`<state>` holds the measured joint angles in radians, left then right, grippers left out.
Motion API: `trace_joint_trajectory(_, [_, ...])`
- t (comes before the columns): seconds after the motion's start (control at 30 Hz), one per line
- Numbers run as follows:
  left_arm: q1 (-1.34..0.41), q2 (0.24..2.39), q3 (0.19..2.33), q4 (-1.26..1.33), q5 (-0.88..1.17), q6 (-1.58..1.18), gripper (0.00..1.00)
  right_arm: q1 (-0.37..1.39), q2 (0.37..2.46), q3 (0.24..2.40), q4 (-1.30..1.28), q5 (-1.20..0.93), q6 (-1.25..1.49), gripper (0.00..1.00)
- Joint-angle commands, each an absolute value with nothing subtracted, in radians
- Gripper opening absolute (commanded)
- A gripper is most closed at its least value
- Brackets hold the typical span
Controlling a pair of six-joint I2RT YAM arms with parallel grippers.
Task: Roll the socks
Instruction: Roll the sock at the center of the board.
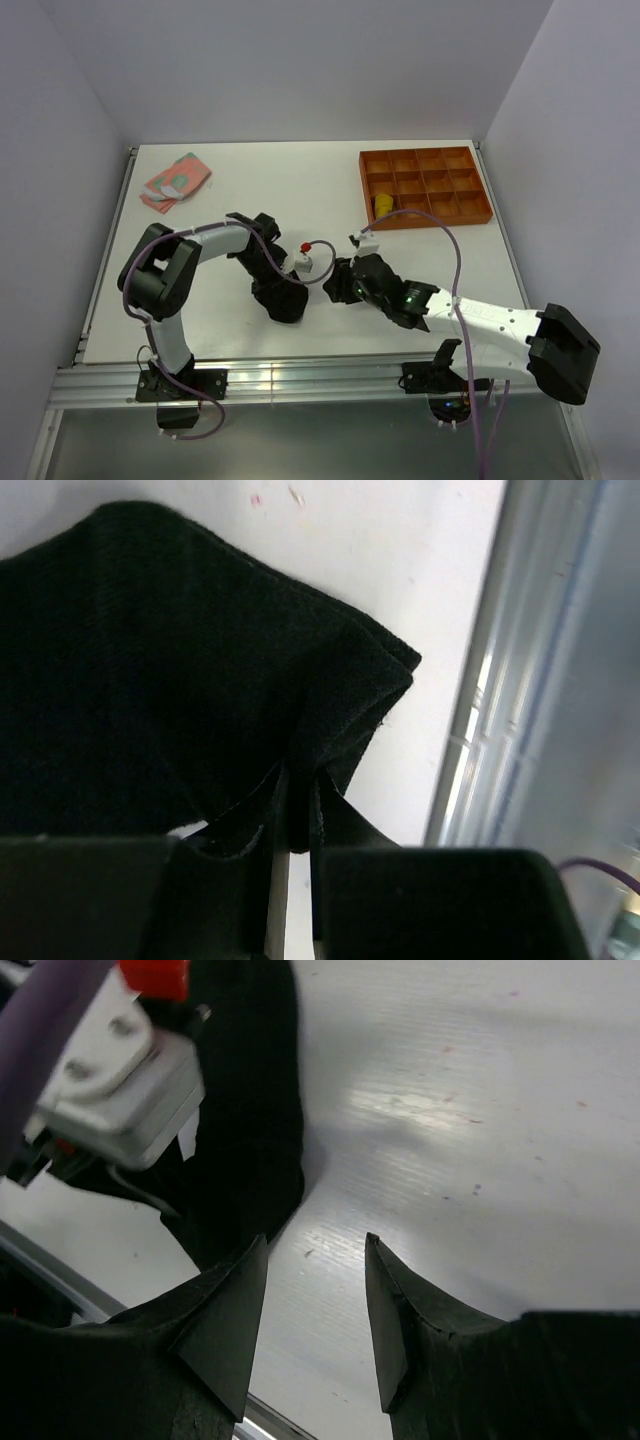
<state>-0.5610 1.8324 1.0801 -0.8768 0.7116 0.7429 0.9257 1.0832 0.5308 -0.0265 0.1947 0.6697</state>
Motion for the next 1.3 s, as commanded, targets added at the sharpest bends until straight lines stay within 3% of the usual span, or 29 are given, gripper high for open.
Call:
trace_joint_trajectory(0.0, [-0.508, 1.868, 1.15, -1.084, 0.839, 0.856, 0.03, 0.991, 1.123, 0.532, 0.15, 0.209, 0.582, 0.51])
trace_joint_trajectory(0.37, [-0.454, 1.948, 1.186, -1.135, 0.868, 0.87, 0.03, 1.213, 1.391, 0.586, 0.354, 0.224, 0.43, 0.52])
trace_joint_trajectory(0.87, [-0.451, 1.977, 1.186, -1.103, 0.839, 0.825, 0.04, 1.267, 1.512, 0.656, 0.413, 0.163, 0.353, 0.54])
trace_joint_trajectory(1.27, [-0.453, 1.988, 1.193, -1.101, 0.842, 0.819, 0.04, 1.276, 1.614, 0.716, 0.359, 0.23, 0.336, 0.51])
